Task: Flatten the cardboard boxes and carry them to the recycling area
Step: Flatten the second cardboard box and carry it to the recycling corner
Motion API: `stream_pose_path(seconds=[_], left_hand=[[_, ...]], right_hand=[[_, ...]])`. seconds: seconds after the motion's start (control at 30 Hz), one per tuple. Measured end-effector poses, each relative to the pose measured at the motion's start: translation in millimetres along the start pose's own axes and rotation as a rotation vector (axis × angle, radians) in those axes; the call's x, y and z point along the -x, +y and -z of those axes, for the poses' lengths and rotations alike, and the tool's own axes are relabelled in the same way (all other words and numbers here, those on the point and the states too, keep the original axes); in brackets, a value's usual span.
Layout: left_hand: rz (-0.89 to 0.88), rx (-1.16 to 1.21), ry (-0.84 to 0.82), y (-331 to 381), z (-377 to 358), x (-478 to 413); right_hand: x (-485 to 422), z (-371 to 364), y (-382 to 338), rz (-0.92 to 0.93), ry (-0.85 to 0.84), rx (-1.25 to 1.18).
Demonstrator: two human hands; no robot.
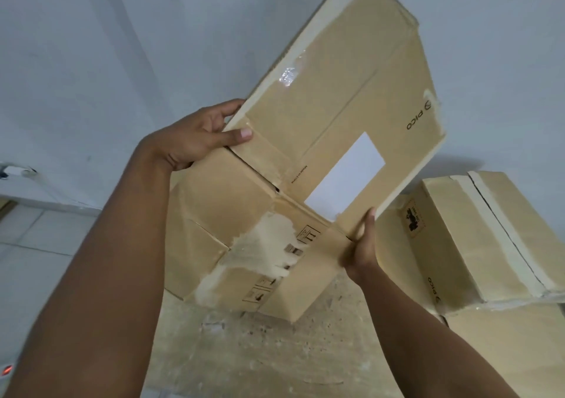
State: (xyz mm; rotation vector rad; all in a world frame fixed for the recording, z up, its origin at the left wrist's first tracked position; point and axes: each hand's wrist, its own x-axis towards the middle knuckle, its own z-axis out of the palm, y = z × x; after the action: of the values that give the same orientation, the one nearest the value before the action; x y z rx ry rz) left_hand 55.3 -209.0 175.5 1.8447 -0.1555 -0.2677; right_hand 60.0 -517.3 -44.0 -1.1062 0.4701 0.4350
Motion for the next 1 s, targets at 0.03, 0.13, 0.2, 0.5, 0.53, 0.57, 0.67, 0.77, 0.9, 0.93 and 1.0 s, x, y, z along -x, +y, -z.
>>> stream_pose_path(seconds=[0.03,0.13,0.2,0.5,0.53,0.57,0.67,0.77,0.9,0.93,1.0], left_hand=[[0.016,0.046,0.011,-8.2,3.5,1.0],[0.073,0.164,0.077,-44.7,13.4,4.7],[0.127,0.217,0.137,-75.8,20.0,9.5],[0.355,0.364,0.357,-214.9,10.8,40.1],[0.376,0.351,0.378,-227.9,7.0,41.7],[0.391,0.337,0.397,-239.6,2.9,43.4],[0.432,0.29,0.445,-270.5,-8.5,48.0],[0.505,0.169,0.464,-301.9,-18.3,52.8],[0.62,-0.216,0.527,-333.5,-33.8,54.0],[0.659,-0.3,0.551,-335.8,-39.5,53.5],[0.747,-0.523,0.604,-334.5,-52.8,53.6]], right_hand=[[-0.4,1.9,-1.3,-0.002,-0.019,-0.029],[-8.0,3.9,-2.0,-0.035,-0.081,-0.051],[-14.4,5.3,-0.2,-0.052,-0.101,-0.01],[-34.0,13.2,30.6,0.083,0.217,0.375],[-32.7,12.5,34.3,0.097,0.237,0.409],[-32.8,12.2,38.7,0.11,0.246,0.44],[-36.2,16.8,55.0,0.142,0.267,0.529],[-43.9,20.2,72.5,0.129,0.259,0.633],[-58.2,21.9,92.7,0.091,0.257,0.764],[-62.7,25.0,97.7,0.095,0.256,0.801],[-69.3,28.5,103.0,0.106,0.236,0.935]])
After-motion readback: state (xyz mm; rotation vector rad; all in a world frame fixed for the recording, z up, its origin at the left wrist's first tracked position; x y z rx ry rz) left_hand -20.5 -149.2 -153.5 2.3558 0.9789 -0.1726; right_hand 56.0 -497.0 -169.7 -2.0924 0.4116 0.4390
